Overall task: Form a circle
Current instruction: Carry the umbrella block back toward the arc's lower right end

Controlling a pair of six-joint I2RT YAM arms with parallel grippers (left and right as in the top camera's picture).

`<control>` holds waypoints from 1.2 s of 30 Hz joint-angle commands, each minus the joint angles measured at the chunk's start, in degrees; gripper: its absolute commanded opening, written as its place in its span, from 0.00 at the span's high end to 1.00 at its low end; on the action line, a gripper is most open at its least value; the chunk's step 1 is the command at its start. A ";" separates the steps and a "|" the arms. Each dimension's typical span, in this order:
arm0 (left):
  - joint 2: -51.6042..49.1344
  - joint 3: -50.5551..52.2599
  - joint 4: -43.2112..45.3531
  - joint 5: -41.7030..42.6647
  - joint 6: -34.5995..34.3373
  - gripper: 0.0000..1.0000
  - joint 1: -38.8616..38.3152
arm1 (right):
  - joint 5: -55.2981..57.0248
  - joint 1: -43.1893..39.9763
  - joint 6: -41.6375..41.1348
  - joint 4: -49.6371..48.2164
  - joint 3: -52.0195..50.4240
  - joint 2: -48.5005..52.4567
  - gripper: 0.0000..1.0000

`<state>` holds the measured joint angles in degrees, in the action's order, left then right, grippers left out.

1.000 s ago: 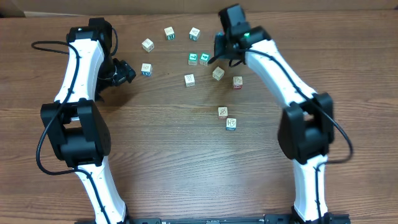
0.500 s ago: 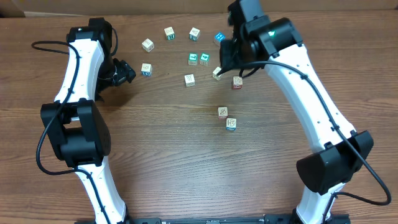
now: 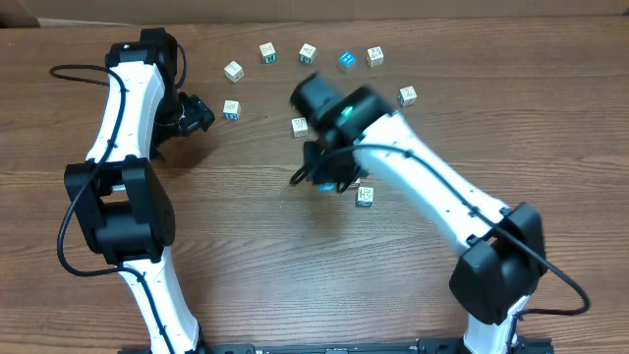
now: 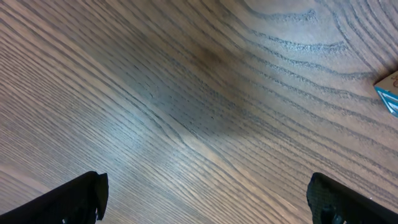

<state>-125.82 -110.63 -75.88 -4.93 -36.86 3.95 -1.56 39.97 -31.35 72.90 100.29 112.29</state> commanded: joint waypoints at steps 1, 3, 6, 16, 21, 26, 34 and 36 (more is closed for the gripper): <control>-0.17 -0.96 -0.13 -0.04 0.87 0.00 -0.22 | 2.19 1.79 -3.37 -4.61 -6.25 -0.61 0.71; -0.17 -0.96 -0.13 -0.07 0.90 0.01 -0.22 | 2.19 2.08 -3.37 -7.78 -9.75 -0.61 0.71; -0.17 -0.96 -0.13 -0.04 0.90 0.01 -0.22 | 2.80 1.81 -2.93 -13.14 -15.30 -0.61 0.71; -0.17 -0.96 -0.13 -0.04 0.90 0.01 -0.22 | 4.50 1.64 5.70 -19.98 -19.82 -0.07 0.72; -0.17 -0.96 -0.13 -0.04 0.90 0.01 -0.22 | 5.64 1.64 3.65 -23.19 -20.98 0.02 0.71; -0.17 -0.96 -0.13 -0.04 0.90 0.00 -0.22 | 8.02 1.64 1.11 -23.30 -21.22 0.02 0.71; -0.17 -0.96 -0.13 -0.04 0.90 0.00 -0.22 | 9.29 1.64 1.14 -23.26 -21.40 0.04 0.68; -0.17 -0.96 -0.13 -0.04 0.90 0.01 -0.22 | 9.29 1.64 1.11 -22.84 -21.79 0.04 0.67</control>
<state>-125.82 -110.63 -75.88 -4.93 -36.86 3.95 6.48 41.93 -29.76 49.80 79.64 112.31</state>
